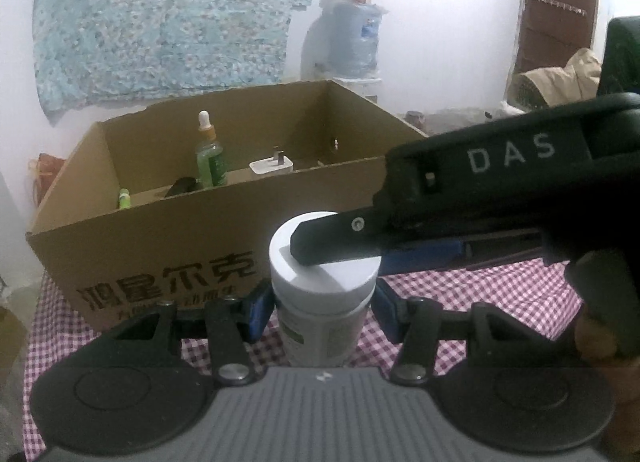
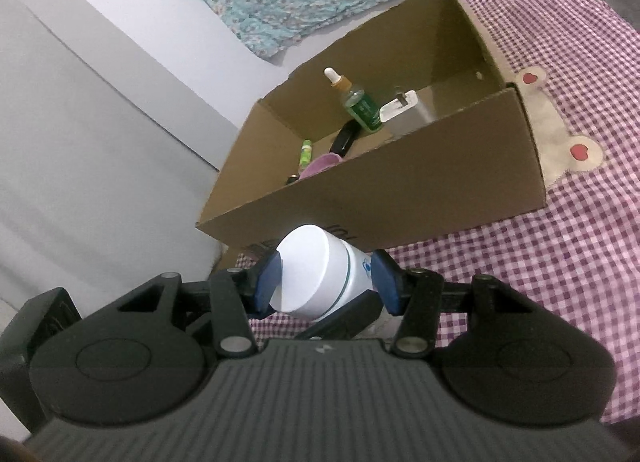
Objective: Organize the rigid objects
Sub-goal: 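Lift the white supplement jar with the right gripper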
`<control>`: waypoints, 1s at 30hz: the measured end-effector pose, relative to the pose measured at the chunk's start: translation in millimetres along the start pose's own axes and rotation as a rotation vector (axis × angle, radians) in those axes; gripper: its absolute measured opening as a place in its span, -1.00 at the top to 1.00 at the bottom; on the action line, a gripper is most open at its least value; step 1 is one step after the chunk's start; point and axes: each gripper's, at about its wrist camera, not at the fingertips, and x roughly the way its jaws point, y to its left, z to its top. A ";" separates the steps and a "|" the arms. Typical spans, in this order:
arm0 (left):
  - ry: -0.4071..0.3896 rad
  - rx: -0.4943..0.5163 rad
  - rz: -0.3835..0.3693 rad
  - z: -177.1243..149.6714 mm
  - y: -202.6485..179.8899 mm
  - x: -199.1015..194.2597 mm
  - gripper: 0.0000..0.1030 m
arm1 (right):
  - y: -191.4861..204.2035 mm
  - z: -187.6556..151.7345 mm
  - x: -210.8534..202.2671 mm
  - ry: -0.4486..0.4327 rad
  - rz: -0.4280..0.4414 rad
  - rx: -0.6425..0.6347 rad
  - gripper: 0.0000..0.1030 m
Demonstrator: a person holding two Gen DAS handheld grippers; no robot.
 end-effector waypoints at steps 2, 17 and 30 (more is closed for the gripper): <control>0.011 0.005 0.002 -0.3 -1.0 1.9 -0.05 | -0.4 0.3 0.1 -0.002 0.002 0.003 0.02; 0.061 -0.008 0.008 3.6 -2.7 16.5 -0.05 | 0.0 -1.8 -3.2 -0.003 0.006 0.014 0.02; 0.079 -0.007 0.022 6.9 -7.2 16.6 -0.05 | 0.7 -0.6 -2.7 0.002 0.001 0.012 0.00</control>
